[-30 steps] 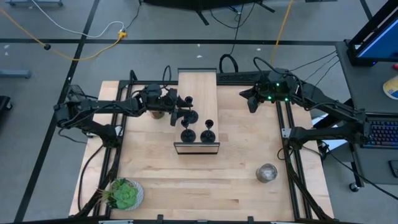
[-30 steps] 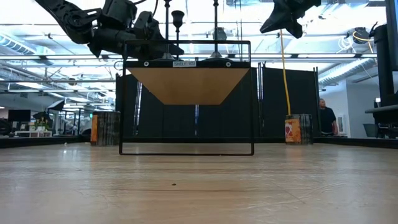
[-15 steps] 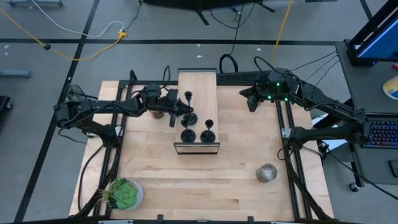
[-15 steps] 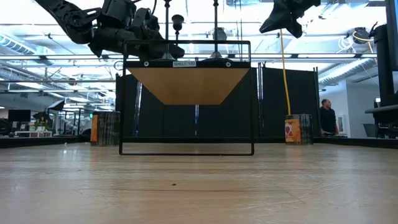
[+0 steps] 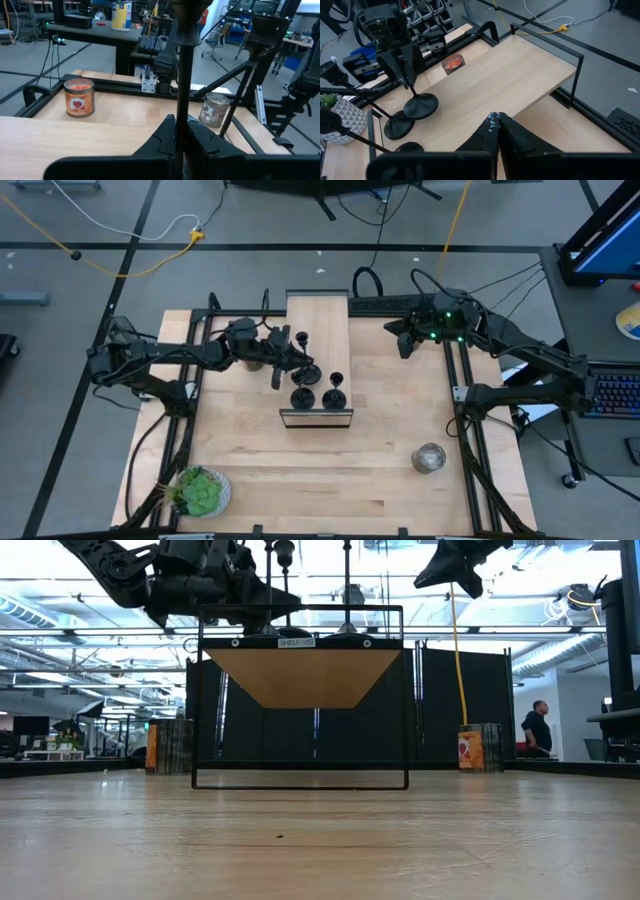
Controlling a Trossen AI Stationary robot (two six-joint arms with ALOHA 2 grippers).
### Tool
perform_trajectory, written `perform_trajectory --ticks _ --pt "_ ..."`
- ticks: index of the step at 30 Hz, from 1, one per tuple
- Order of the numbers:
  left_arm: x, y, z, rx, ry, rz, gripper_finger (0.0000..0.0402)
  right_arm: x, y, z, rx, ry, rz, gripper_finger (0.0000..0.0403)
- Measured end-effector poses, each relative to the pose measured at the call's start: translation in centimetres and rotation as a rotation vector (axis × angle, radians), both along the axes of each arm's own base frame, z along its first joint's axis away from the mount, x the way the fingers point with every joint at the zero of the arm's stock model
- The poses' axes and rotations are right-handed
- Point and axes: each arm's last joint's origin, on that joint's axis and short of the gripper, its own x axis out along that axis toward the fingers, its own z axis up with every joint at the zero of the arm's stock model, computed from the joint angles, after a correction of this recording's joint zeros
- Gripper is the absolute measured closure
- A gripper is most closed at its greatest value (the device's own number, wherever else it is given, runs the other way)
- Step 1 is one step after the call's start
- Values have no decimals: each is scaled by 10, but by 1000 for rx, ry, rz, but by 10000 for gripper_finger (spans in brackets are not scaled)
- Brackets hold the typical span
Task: Pick & Place candle stick holders
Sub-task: Put the black candle holder on the shelf
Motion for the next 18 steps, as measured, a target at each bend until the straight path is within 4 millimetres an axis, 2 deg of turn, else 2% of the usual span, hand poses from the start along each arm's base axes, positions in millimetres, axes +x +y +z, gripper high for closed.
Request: perform_trajectory --ticks 10,15,18 --pt "15 3 -15 -4 -28 -8 378 0 0 0 1 1 0 403" --pt "17 1 -17 -31 -32 -46 388 0 0 0 5 -1 -1 403" --pt "18 -2 -18 -33 -28 -57 379 0 0 0 4 0 -1 403"
